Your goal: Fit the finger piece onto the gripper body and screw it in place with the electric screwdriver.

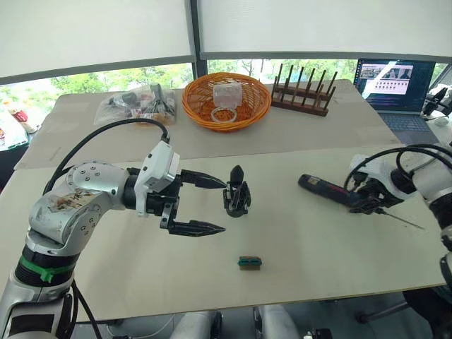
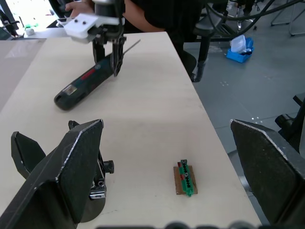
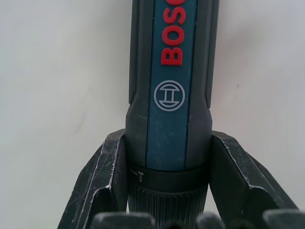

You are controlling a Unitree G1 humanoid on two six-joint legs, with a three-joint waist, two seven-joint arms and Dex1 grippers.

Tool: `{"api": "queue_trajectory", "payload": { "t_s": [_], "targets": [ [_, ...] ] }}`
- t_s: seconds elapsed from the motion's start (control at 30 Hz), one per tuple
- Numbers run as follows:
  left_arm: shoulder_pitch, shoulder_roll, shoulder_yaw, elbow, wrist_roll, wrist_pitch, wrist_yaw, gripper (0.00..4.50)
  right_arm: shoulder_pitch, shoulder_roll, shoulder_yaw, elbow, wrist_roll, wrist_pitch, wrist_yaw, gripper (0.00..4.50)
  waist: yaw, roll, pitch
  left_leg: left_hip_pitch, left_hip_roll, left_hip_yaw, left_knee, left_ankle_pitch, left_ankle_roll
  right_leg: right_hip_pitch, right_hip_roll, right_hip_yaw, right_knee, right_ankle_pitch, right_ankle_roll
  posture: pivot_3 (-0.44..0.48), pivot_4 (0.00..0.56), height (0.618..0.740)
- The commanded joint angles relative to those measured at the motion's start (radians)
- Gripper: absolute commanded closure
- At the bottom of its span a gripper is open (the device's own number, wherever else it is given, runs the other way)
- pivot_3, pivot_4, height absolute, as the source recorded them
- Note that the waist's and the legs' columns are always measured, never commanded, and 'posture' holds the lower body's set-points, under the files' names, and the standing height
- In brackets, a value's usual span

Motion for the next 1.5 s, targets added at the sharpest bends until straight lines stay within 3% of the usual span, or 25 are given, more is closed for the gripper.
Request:
{"api": "queue_trajectory", "payload": {
  "t_s": [0.03,0.2,0.27,0.4,0.67,0.77,0.83,0.93,0.97,1.13,1.27,1.37,1.43,1.5],
  "targets": [
    [-0.001,0.006,-0.013,-0.021,0.009,-0.038,-0.027,0.0,0.082,-0.068,-0.075,-0.174,0.015,-0.116,0.03,2.57,-0.001,0.0,0.0,0.001,0.0,0.0,0.0,0.0,0.0,0.0,0.0,0.0,0.0,0.0,0.0,0.0,0.15,0.74],
    [-0.034,-0.027,-0.059,0.007,0.048,-0.085,-0.032,0.0,0.219,-0.077,-0.108,-0.231,-0.026,-0.202,-0.032,2.57,0.001,0.0,0.0,0.001,0.0,0.0,0.001,0.0,0.0,0.001,-0.001,0.001,0.0,0.0,0.0,0.0,0.15,0.74],
    [-0.041,-0.032,-0.072,0.014,0.064,-0.103,-0.045,0.0,0.251,-0.089,-0.109,-0.242,-0.04,-0.23,-0.029,1.54,0.003,0.0,0.0,0.001,0.0,0.001,0.001,0.0,0.0,0.001,-0.001,0.001,0.001,0.0,0.0,0.0,0.15,0.74],
    [-0.031,-0.031,-0.093,0.024,0.088,-0.136,-0.069,0.0,0.258,-0.085,-0.128,-0.321,-0.05,-0.074,0.001,0.19,0.002,0.0,0.0,0.001,0.0,0.001,0.0,0.0,0.0,0.001,0.0,0.001,0.001,0.0,0.0,0.0,0.15,0.74],
    [-0.032,-0.051,-0.14,0.057,0.139,-0.202,-0.108,0.0,0.235,-0.005,-0.09,-0.307,-0.102,0.116,0.004,0.19,0.006,0.0,0.0,0.001,0.0,0.001,0.001,0.0,0.0,0.001,-0.001,0.002,0.0,0.0,0.0,0.0,0.15,0.74],
    [-0.041,-0.066,-0.15,0.081,0.147,-0.216,-0.12,0.0,0.253,-0.005,-0.078,-0.255,-0.136,0.057,-0.02,0.93,0.012,-0.001,0.0,0.002,0.0,0.001,0.002,0.0,0.0,0.003,-0.001,0.001,0.0,0.0,0.0,0.0,0.15,0.74],
    [-0.047,-0.075,-0.155,0.098,0.145,-0.213,-0.13,0.0,0.262,-0.004,-0.095,-0.25,-0.128,0.047,-0.034,1.68,0.015,-0.002,-0.001,0.003,0.0,0.001,0.002,0.0,0.0,0.003,-0.001,0.001,0.0,0.0,0.0,0.0,0.15,0.74],
    [-0.046,-0.092,-0.17,0.116,0.154,-0.215,-0.142,0.0,0.301,-0.053,-0.171,-0.31,-0.095,-0.158,-0.089,2.57,0.016,-0.003,-0.001,0.003,0.0,0.001,0.003,-0.001,0.001,0.004,-0.001,0.0,0.0,0.0,0.0,0.0,0.15,0.74],
    [-0.042,-0.098,-0.174,0.115,0.15,-0.206,-0.142,0.0,0.325,-0.075,-0.228,-0.374,-0.059,-0.195,-0.095,2.57,0.016,-0.003,-0.001,0.003,0.0,0.001,0.003,-0.001,0.001,0.004,-0.001,0.0,0.0,0.0,0.0,0.0,0.15,0.74],
    [0.003,-0.101,-0.199,0.133,0.189,-0.228,-0.145,0.0,0.502,-0.069,-0.594,-0.754,0.19,-0.002,-0.143,2.57,0.01,-0.001,0.0,0.0,0.0,0.001,0.001,0.0,0.0,-0.001,0.0,0.002,0.002,0.0,0.0,0.0,0.15,0.74],
    [0.04,-0.094,-0.206,0.181,0.226,-0.278,-0.163,0.0,0.623,0.136,-0.942,-1.056,0.473,0.319,-0.32,2.57,0.014,-0.002,0.0,0.002,0.004,0.001,0.0,0.0,0.0,0.002,0.001,0.003,0.001,0.001,-0.002,0.0,0.15,0.74],
    [0.052,-0.115,-0.195,0.232,0.252,-0.344,-0.156,0.0,0.651,0.344,-1.178,-1.253,0.771,0.544,-0.541,2.57,0.024,-0.002,0.0,0.002,0.004,0.0,0.0,-0.003,0.006,0.003,0.0,0.003,0.001,0.001,-0.002,0.0,0.15,0.74],
    [0.058,-0.134,-0.191,0.274,0.278,-0.418,-0.158,0.0,0.716,0.455,-1.257,-1.391,0.979,0.604,-0.699,2.57,0.038,-0.002,0.0,0.001,0.003,-0.001,0.001,-0.003,0.006,0.003,0.0,0.004,0.0,0.001,-0.002,0.0,0.15,0.74],
    [0.069,-0.139,-0.192,0.307,0.3,-0.485,-0.177,0.0,0.795,0.52,-1.229,-1.507,1.117,0.605,-0.814,2.57,0.042,-0.003,0.0,0.002,0.002,-0.001,0.0,-0.003,0.005,0.003,-0.001,0.003,0.0,0.001,-0.002,0.0,0.15,0.74]
  ]
}}
